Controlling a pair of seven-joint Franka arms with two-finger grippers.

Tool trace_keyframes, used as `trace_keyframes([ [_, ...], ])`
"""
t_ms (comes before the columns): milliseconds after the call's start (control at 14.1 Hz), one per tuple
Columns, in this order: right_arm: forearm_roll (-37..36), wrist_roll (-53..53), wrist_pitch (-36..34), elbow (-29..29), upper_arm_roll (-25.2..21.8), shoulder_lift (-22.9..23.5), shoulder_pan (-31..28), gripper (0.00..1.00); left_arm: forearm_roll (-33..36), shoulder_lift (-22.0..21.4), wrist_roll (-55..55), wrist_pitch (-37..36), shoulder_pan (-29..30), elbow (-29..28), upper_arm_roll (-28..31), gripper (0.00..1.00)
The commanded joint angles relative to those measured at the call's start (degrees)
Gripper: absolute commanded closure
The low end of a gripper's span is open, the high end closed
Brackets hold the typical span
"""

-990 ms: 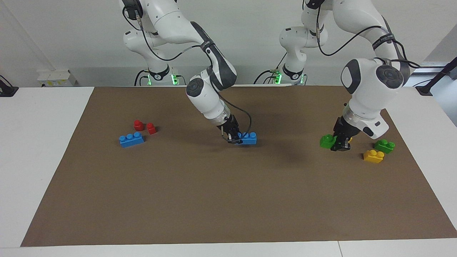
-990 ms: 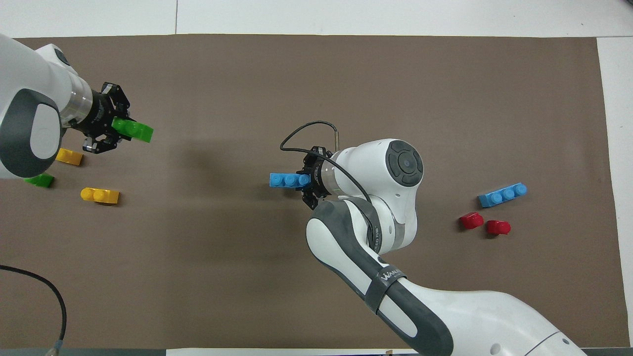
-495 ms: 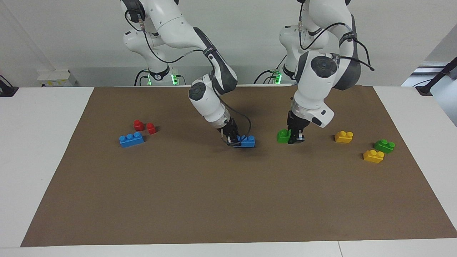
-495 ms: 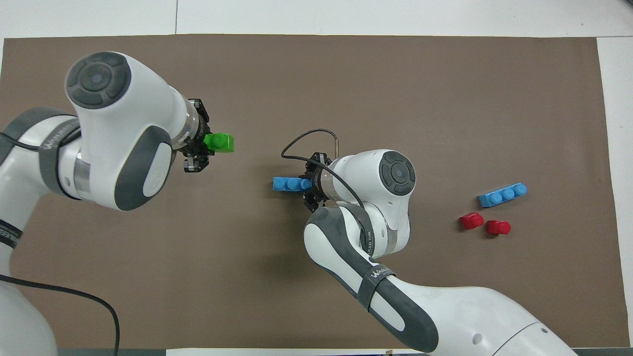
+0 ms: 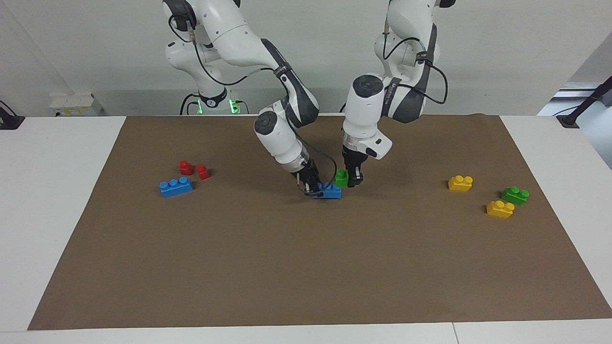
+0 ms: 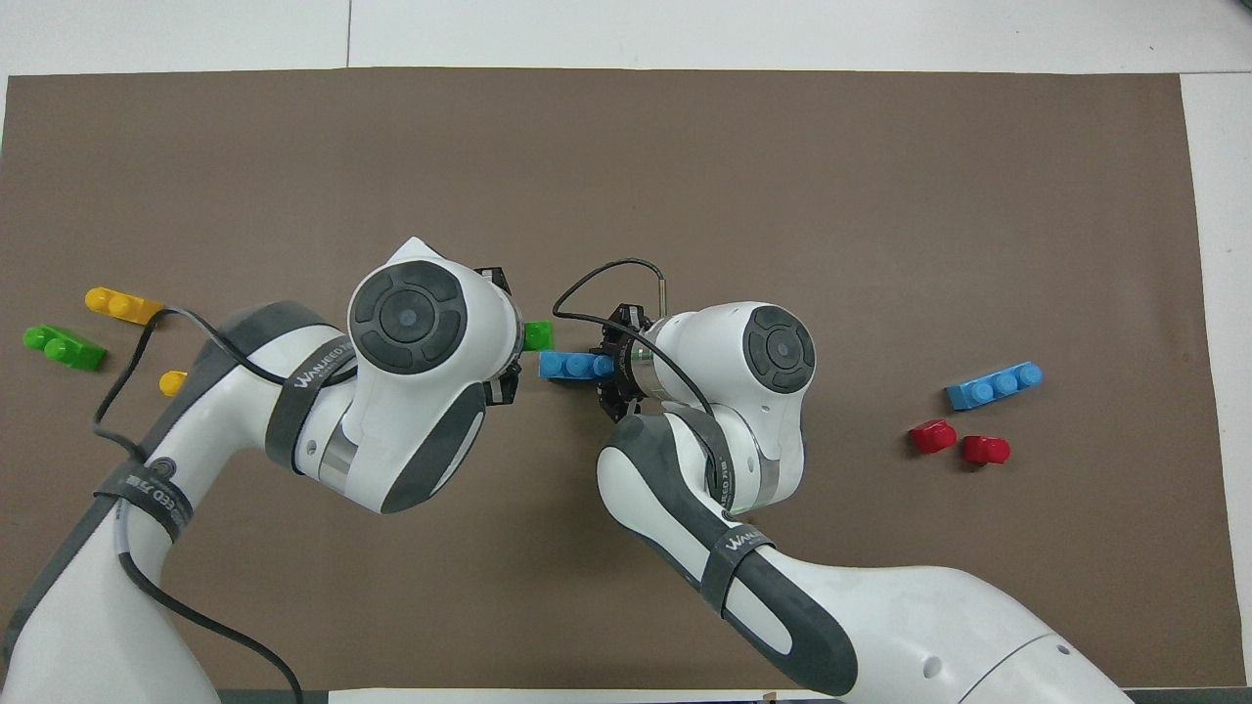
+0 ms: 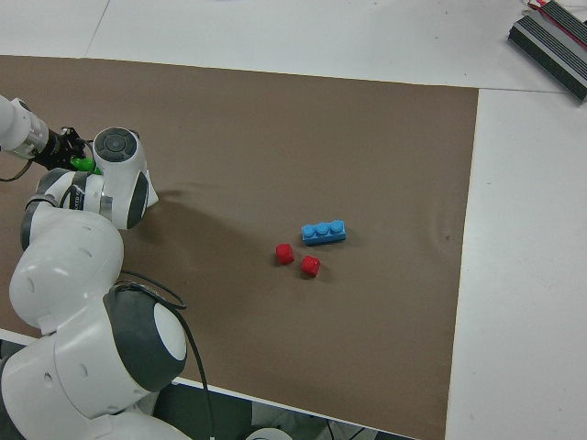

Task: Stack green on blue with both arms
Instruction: 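Carry the green brick with the left gripper toward the blue brick, then press the green brick onto the blue brick with the left gripper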

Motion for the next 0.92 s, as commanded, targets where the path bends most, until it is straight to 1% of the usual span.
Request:
trace_keyframes([
  [0,1.26,-0.67,1.95,-1.13,-0.19,-0.21,0.41,1.0,1.88,-1.4,-3.39,2.9,-2.9,-3.7,1.1,1.0],
  [141,1.26,-0.67,1.95,-1.14,-0.19,-0.21,0.41,1.0,4.59,-0.43,-7.59,5.71,-4.31,-4.94,1.01,1.0],
  [212,1.26,-0.67,1.95,-1.14,-0.28,-0.21,0.41,1.0,5.74,0.79,-8.74,6.42,-4.49,-4.85,1.01,1.0],
  [566,1.26,-0.67,2.12,-1.49,-0.19,-0.29,0.41,1.0,6.37,2.82,-9.46,7.83,-4.84,-4.41,1.1,1.0],
  [848,1.26,-0.67,2.12,-1.49,-0.28,-0.29,0.41,1.0,9.26,4.14,-11.65,9.24,-4.93,-4.41,1.01,1.0],
])
